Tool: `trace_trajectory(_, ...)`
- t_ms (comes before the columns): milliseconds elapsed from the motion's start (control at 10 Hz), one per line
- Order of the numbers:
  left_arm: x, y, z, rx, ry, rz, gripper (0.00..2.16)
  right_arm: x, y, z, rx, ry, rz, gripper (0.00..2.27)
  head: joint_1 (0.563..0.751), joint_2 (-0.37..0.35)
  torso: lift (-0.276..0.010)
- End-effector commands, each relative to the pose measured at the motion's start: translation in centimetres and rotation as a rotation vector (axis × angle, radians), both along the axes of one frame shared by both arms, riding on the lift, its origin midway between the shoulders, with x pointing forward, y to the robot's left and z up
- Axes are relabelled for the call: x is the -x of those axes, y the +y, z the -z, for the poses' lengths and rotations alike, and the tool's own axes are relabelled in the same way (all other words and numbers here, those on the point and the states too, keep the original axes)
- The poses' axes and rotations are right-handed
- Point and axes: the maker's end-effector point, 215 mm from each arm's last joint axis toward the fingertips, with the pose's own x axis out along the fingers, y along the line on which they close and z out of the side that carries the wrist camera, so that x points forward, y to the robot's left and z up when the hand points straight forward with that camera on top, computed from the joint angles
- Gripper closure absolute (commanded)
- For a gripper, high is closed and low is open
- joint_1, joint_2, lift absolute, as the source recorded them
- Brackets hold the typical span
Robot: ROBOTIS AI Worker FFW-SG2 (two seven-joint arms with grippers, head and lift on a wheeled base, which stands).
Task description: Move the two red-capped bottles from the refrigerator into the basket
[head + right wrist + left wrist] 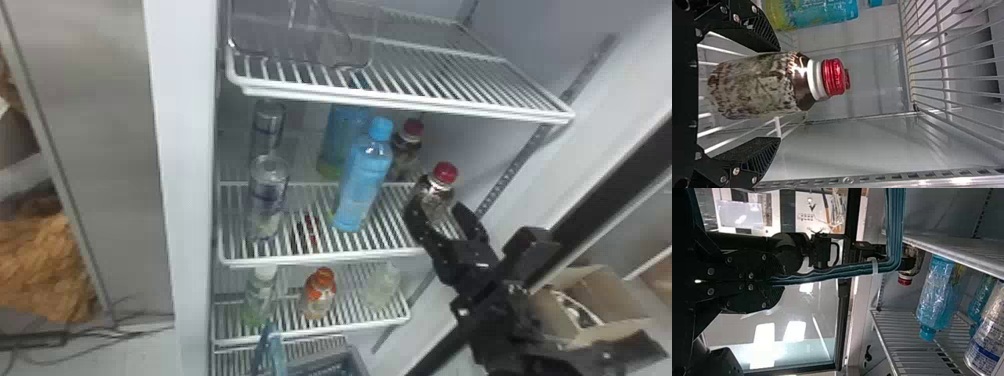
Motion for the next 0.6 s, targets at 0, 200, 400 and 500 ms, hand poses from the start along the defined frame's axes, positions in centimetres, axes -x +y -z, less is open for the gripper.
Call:
trace_trajectory(0, 0.0, 0.0, 0.0, -0.001, 0.000, 0.000, 1.20, -1.1, 0.0, 0.0, -0.003, -0.004, -0.004, 0.22, 0.695, -0.350, 0.000)
trace_trajectory(200, 0.0, 0.0, 0.0, 0.001, 0.000, 0.000, 1.20, -2.1, 0.4, 0.5, -0.013, 0.003, -0.017, 0.25, 0.695, -0.350, 0.000)
trace_trajectory(400, -0.1, 0.2, 0.0, -0.002, -0.001, -0.004, 1.20, -3.3, 1.0, 2.2, -0.048, 0.022, -0.059, 0.73, 0.695, -0.350, 0.000)
trace_trajectory(500, -0.1, 0.1, 0.0, -0.001, -0.003, -0.002, 1.20, -3.6, 1.1, 2.3, -0.061, 0.023, -0.067, 1.08, 0.695, -0.350, 0.000)
